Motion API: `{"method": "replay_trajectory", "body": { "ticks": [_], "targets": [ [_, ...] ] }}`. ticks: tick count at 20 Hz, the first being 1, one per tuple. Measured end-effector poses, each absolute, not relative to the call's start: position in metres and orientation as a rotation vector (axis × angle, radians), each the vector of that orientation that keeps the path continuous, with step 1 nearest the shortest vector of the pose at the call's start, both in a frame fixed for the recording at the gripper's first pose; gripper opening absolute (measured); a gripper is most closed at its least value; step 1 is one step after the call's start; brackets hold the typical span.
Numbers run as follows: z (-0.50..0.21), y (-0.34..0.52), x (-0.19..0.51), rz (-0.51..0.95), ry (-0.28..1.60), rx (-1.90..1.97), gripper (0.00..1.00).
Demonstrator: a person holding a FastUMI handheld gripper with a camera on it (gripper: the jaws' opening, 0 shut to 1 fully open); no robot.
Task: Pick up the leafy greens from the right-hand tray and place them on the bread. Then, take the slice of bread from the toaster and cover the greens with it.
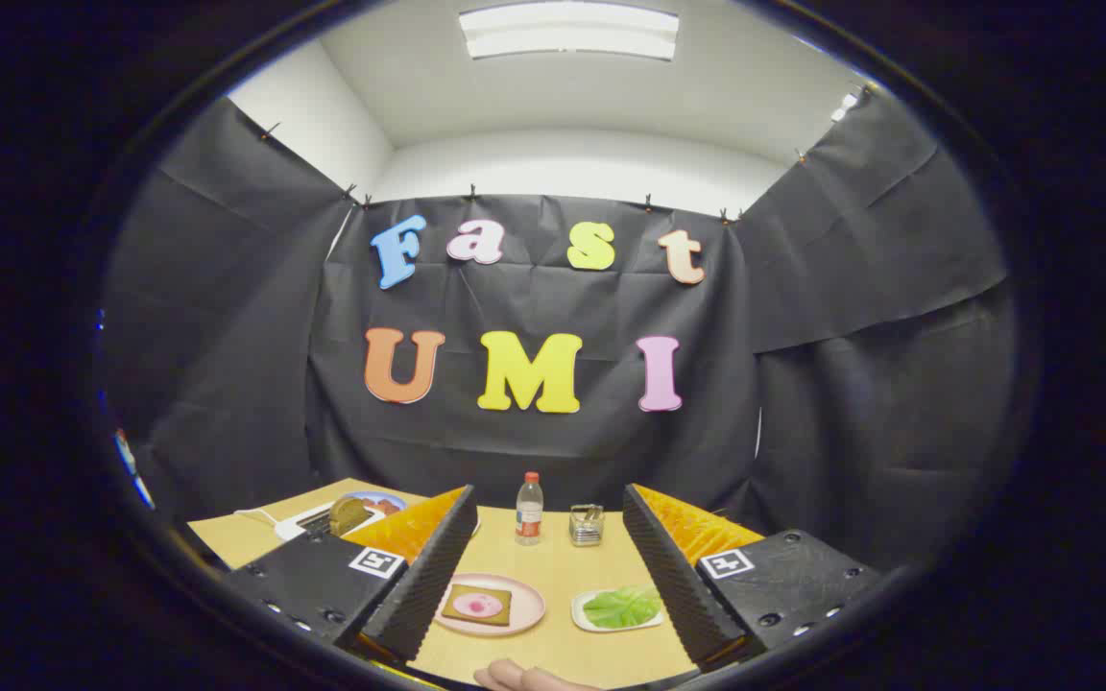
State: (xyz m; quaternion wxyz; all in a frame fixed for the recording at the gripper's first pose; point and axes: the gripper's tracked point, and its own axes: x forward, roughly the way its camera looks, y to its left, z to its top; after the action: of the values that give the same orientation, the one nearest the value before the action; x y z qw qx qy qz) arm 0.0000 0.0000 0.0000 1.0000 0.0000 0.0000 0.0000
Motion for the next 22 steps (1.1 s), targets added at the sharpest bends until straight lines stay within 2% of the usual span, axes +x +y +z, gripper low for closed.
{"method": "replay_trajectory", "body": {
  "ticks": [14, 22],
  "targets": [
    [-0.057, -0.028, 0.036, -0.061, 0.100, 0.027, 0.95],
    [-0.143, -0.082, 0.123, -0.128, 0.234, -0.017, 0.95]
  ]
}}
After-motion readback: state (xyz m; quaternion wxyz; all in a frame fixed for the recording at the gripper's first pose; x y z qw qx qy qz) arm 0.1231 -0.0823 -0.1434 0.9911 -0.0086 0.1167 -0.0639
